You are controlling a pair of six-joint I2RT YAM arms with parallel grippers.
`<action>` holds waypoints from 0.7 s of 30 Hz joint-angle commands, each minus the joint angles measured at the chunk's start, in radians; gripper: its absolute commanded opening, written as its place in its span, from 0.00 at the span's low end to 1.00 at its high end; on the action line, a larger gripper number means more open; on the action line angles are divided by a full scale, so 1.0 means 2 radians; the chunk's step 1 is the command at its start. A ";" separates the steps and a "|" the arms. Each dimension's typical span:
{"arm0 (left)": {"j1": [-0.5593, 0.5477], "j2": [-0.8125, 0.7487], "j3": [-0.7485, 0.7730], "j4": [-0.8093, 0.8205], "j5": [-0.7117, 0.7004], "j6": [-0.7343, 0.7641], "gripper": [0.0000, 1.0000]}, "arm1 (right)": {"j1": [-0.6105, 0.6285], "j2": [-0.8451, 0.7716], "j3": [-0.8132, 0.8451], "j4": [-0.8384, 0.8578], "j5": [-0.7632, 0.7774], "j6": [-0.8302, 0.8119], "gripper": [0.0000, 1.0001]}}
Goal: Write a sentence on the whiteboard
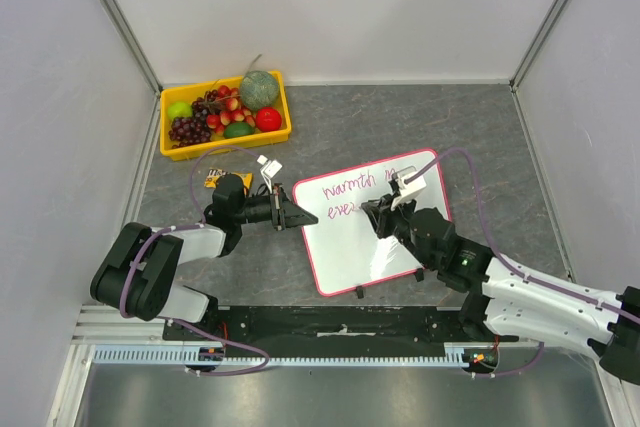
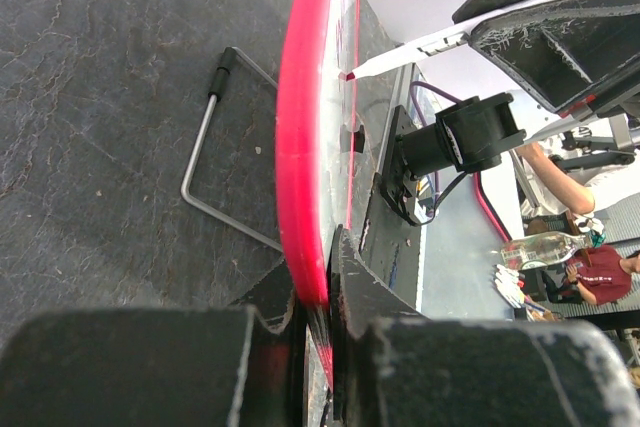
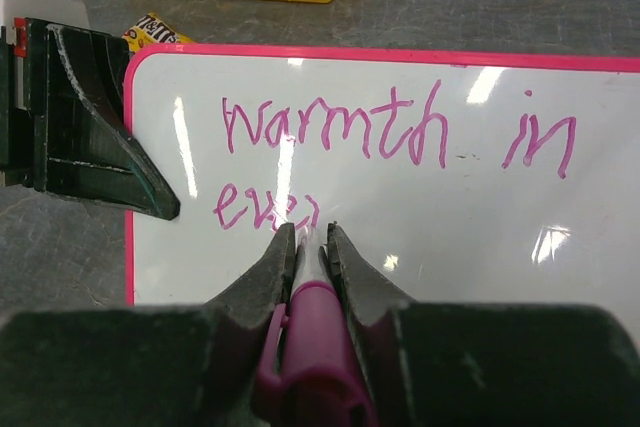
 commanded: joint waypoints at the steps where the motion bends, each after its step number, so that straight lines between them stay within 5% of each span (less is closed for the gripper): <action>1: -0.008 0.014 -0.009 -0.017 -0.010 0.107 0.02 | -0.002 0.018 0.023 -0.004 0.032 -0.024 0.00; 21: -0.008 0.013 -0.008 -0.017 -0.011 0.107 0.02 | -0.002 0.025 0.037 -0.017 0.066 -0.043 0.00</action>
